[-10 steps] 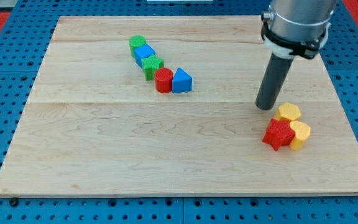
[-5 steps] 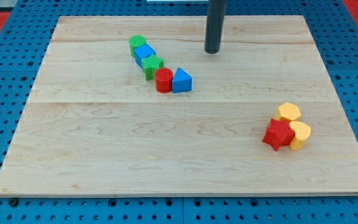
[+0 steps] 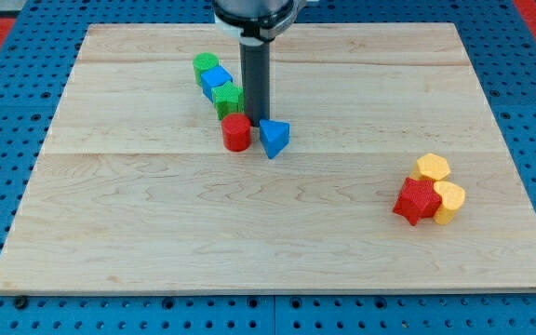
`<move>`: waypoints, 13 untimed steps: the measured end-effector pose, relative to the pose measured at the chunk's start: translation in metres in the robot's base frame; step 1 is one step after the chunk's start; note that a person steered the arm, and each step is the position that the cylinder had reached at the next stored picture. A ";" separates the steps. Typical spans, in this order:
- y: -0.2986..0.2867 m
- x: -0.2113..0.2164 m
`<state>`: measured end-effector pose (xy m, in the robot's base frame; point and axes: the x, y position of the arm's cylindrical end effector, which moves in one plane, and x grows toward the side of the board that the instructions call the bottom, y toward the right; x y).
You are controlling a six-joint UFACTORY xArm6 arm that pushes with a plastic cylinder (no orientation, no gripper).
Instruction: Move blue triangle on the top of red star
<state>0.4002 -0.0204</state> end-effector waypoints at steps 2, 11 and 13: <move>-0.016 0.045; 0.140 -0.020; 0.150 -0.008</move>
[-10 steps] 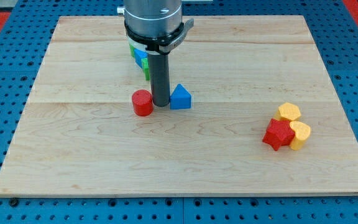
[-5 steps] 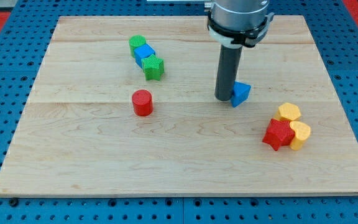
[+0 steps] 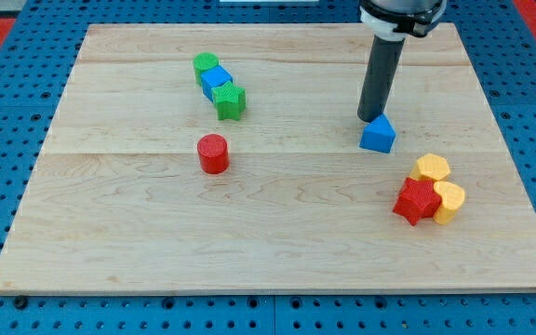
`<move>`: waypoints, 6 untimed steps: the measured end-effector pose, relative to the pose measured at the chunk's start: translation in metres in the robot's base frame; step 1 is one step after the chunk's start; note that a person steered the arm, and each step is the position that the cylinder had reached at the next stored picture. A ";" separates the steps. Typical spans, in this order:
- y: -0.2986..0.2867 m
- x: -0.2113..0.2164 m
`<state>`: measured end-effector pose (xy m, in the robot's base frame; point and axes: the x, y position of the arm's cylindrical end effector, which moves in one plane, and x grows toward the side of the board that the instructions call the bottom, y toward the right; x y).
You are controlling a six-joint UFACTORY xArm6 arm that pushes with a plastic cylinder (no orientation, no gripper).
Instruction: Move blue triangle on the top of red star
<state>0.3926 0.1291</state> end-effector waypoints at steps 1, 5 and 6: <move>0.000 0.026; -0.004 0.096; 0.002 0.098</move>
